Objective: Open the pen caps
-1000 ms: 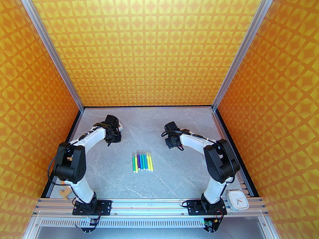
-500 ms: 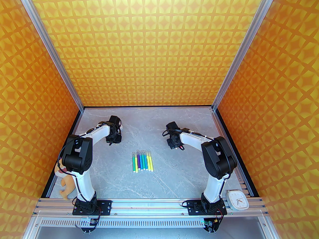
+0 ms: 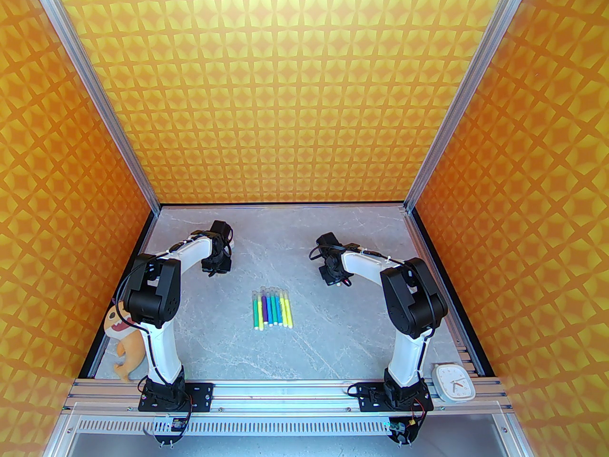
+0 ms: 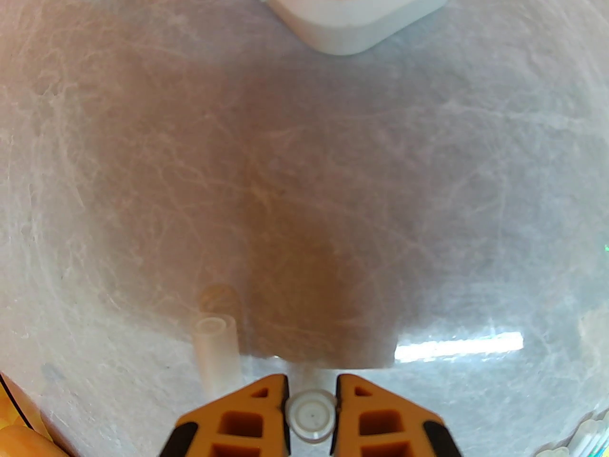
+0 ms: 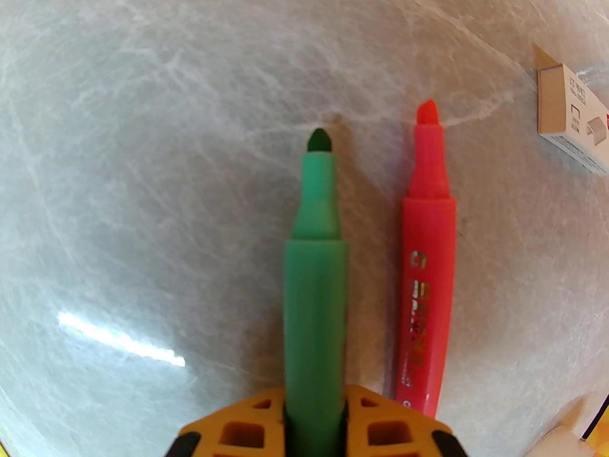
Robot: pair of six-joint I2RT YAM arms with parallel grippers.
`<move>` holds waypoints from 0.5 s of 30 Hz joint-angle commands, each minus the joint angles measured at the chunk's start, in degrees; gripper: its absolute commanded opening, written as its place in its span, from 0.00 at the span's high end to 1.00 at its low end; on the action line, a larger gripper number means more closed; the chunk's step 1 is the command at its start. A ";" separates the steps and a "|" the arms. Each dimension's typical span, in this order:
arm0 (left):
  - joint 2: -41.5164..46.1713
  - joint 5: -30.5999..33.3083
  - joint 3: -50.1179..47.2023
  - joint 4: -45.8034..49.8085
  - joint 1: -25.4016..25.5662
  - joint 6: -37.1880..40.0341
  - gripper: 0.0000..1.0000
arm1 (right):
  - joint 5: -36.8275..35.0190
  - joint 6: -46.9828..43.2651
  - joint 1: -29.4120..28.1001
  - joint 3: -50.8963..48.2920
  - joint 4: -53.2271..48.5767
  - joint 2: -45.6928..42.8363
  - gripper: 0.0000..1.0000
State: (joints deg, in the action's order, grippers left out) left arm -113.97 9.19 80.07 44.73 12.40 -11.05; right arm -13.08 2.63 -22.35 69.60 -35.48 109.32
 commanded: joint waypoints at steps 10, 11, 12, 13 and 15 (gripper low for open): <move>-1.25 4.38 1.38 1.51 0.04 2.02 0.93 | -4.48 -0.61 0.33 1.37 -2.55 1.93 0.85; -1.34 4.57 1.40 1.50 0.01 2.00 0.92 | -4.59 -0.57 0.38 1.35 -2.48 1.86 0.85; -1.43 4.64 1.40 1.52 -0.05 2.01 0.91 | -4.64 -0.50 0.35 1.34 -2.50 1.81 0.83; -1.59 4.61 1.48 1.55 -0.01 2.00 0.91 | -4.59 -0.52 0.37 1.33 -2.49 1.77 0.83; -1.69 4.67 1.47 1.47 -0.01 2.00 0.90 | -4.58 -0.51 0.37 1.39 -2.48 1.69 0.81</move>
State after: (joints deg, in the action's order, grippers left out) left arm -114.26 12.36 80.07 45.32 12.40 -9.96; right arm -15.53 2.44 -22.35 69.97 -36.25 109.75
